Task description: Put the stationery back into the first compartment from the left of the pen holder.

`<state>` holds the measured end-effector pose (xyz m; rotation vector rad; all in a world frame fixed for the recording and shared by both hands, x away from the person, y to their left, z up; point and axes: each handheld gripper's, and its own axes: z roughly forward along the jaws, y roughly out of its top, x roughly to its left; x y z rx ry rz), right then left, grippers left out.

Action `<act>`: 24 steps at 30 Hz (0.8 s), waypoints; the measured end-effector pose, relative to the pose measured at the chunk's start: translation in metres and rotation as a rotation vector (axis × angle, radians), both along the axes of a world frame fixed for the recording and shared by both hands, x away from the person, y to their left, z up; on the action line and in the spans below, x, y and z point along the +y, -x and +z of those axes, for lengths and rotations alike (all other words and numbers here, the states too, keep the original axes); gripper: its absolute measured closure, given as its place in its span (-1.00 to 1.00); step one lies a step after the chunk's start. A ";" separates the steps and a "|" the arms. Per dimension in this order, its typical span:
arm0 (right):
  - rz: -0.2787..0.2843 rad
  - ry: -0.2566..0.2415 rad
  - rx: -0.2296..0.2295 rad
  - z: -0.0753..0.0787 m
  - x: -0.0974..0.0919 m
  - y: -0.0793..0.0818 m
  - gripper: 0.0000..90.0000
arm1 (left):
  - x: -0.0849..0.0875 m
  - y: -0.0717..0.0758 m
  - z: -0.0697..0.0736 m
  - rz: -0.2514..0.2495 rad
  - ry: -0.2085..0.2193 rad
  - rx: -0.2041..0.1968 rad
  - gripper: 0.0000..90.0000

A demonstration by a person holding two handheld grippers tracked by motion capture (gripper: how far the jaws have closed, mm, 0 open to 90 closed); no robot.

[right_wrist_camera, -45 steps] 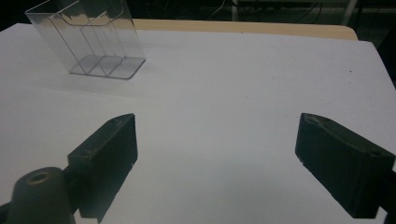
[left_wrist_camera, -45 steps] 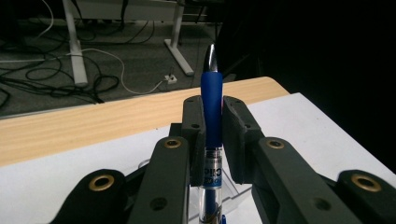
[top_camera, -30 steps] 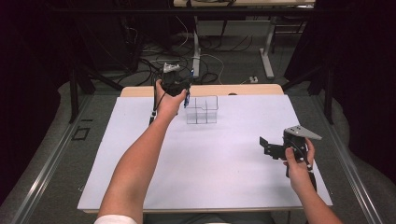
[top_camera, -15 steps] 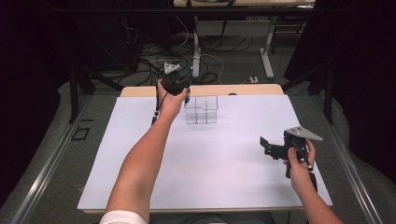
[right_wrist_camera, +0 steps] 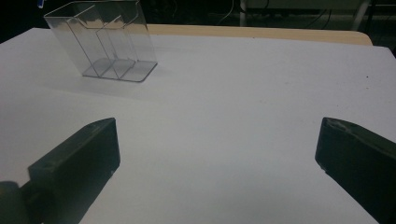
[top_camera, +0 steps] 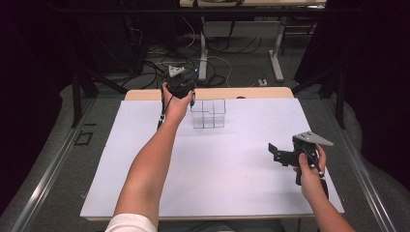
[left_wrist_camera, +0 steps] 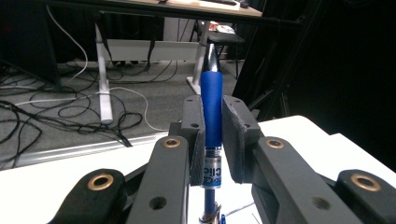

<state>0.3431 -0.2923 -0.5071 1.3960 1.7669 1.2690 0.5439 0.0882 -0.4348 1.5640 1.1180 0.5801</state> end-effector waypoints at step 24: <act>0.045 0.027 0.038 0.000 0.000 0.001 -1.00 | -0.019 0.001 -0.025 -0.017 -0.035 0.032 0.77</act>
